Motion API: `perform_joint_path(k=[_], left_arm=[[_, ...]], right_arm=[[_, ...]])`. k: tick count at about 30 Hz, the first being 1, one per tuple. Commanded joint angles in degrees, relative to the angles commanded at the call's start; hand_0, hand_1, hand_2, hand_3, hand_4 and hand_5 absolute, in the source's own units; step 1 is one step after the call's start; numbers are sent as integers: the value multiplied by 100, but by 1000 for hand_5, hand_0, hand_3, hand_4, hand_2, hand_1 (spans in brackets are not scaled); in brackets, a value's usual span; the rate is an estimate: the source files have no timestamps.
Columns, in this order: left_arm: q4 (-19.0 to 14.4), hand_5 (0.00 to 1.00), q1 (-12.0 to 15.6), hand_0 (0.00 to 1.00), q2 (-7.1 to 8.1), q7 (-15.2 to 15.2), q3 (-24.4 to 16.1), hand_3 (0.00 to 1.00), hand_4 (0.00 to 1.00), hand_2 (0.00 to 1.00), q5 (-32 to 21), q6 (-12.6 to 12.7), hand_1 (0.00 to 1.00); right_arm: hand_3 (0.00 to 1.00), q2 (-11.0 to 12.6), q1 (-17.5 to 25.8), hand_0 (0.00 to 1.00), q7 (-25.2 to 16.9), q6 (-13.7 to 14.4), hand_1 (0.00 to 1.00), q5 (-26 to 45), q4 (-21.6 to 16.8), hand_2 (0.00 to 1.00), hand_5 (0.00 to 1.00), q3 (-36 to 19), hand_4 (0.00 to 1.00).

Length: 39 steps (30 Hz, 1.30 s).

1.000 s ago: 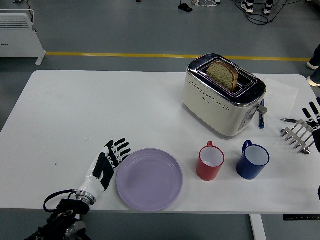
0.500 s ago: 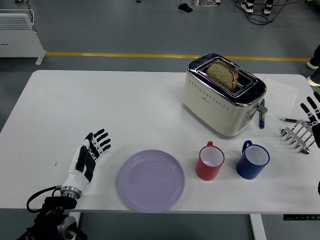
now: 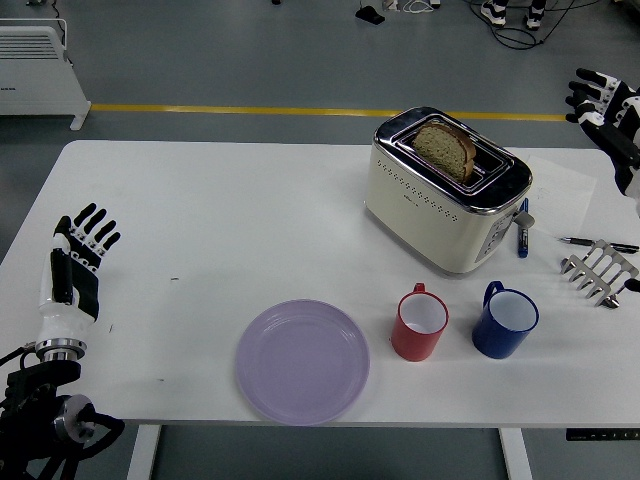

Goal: Push plate across desktop,pick up the break from the machine,place the break in the plate

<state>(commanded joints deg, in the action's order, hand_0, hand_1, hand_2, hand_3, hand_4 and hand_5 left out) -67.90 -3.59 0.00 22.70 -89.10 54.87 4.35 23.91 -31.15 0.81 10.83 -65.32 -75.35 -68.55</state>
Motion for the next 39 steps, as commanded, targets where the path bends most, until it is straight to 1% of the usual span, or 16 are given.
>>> perform_joint_path(k=[1, 2, 5, 6, 9, 13, 14, 15, 17, 18, 19, 21, 30, 36, 38, 39], left_arm=[[-6, 998, -2, 765, 0, -3, -49, 772, 547, 822, 7, 4, 785], [-8, 998, -3, 768, 0, -4, -66, 769, 549, 821, 10, 5, 784], [-4, 998, 7, 768, 0, -15, -121, 769, 549, 821, 18, 12, 784], [-3, 998, 9, 768, 0, -16, -125, 769, 549, 821, 18, 14, 784], [7, 998, 31, 769, 0, -23, -135, 770, 550, 821, 18, 13, 785], [18, 998, 45, 769, 0, -28, -139, 770, 550, 821, 14, 17, 785], [19, 998, 46, 772, 0, -28, -139, 767, 552, 821, 14, 17, 786], [22, 998, 43, 772, 0, -33, -136, 767, 552, 821, 12, 14, 786], [24, 998, 47, 772, 0, -34, -143, 767, 552, 821, 7, 13, 786], [24, 998, 48, 772, 0, -34, -145, 767, 552, 821, 6, 13, 786], [29, 998, 59, 772, 0, -34, -154, 767, 552, 821, 2, 14, 786], [33, 998, 83, 771, 0, -32, -150, 765, 553, 821, -8, 18, 784], [69, 998, 171, 772, 0, -36, -77, 764, 556, 822, -34, 22, 785], [81, 998, 193, 771, 0, -34, -15, 764, 555, 822, -50, 25, 784], [89, 998, 212, 771, 0, -34, 20, 764, 555, 822, -53, 25, 784], [92, 998, 218, 771, 0, -33, 27, 763, 555, 822, -56, 26, 783]], right_arm=[[858, -14, -223, 831, 178, -23, 818, -223, 115, 857, 316, 201, 730], [884, -19, -424, 820, 275, -31, 807, -447, 162, 817, 229, 321, 769], [884, -173, -1049, 820, 641, -285, 807, -1192, 497, 817, 229, 749, 769], [884, -194, -1185, 820, 684, -332, 807, -1452, 546, 817, 229, 810, 769], [917, -461, -1724, 843, 937, -704, 821, -2160, 993, 825, 211, 1266, 789], [917, -766, -2206, 843, 1056, -876, 821, -3128, 1506, 825, 211, 1716, 789], [919, -789, -2244, 898, 1061, -885, 851, -3352, 1560, 863, 215, 1752, 803], [919, -946, -2405, 898, 1115, -990, 851, -3612, 1769, 863, 215, 1863, 803], [919, -1115, -2557, 898, 1175, -1089, 851, -4097, 2034, 863, 215, 1937, 803], [919, -1149, -2582, 898, 1188, -1108, 851, -4245, 2089, 863, 215, 1948, 803], [919, -1272, -2682, 898, 1219, -1153, 851, -4491, 2266, 863, 215, 2007, 803], [906, -1423, -2805, 896, 1246, -1184, 849, -4621, 2519, 849, 235, 2075, 812], [892, -1959, -3282, 868, 1417, -1311, 829, -4413, 3579, 837, 263, 2315, 823], [889, -2160, -3401, 864, 1487, -1315, 827, -4631, 4038, 830, 272, 2417, 820], [889, -2271, -3476, 864, 1545, -1314, 827, -4737, 4292, 830, 272, 2489, 820], [872, -2300, -3494, 827, 1561, -1310, 811, -4767, 4374, 796, 281, 2508, 817]])
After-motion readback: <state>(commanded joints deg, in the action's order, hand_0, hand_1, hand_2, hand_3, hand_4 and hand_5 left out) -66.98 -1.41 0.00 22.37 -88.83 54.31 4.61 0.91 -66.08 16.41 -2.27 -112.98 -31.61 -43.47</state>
